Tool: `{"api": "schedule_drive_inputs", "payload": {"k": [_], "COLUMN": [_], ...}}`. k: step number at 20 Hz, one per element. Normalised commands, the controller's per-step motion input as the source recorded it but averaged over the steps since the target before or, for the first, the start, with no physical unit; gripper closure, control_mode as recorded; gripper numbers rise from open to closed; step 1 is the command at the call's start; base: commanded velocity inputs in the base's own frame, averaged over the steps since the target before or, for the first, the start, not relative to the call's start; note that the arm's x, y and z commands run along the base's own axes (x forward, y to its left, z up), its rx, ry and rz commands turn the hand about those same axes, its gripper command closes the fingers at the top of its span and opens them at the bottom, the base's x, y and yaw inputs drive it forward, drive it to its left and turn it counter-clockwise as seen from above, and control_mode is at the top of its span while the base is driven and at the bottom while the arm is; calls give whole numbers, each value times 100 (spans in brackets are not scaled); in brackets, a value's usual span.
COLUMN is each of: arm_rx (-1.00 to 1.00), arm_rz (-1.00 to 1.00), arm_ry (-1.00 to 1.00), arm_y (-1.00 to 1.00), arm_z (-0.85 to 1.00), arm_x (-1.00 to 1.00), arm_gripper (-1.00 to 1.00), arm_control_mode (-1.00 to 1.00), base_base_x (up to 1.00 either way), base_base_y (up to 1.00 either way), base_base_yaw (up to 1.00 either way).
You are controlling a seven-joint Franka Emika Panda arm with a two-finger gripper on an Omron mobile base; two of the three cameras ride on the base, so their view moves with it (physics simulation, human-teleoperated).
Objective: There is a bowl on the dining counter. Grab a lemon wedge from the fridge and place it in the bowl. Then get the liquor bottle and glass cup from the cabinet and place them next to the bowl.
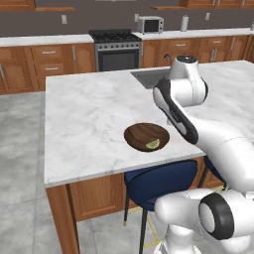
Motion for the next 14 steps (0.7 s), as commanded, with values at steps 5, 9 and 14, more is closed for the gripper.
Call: {"api": "schedule_drive_inputs", "payload": {"k": [5, 9, 14], "arm_rx": [0, 0, 0], "arm_rz": [0, 0, 0], "arm_ry": [-4, -13, -11], "arm_y": [-9, -42, -53], "arm_z": [82, 49, 21], "arm_x": [-57, -66, -71], "arm_gripper": [-100, -100, -100], "arm_control_mode": [-100, -100, -100], "base_base_x": [0, 0, 0], "base_base_y": [0, 0, 0], "base_base_yaw": [0, 0, 0]}}
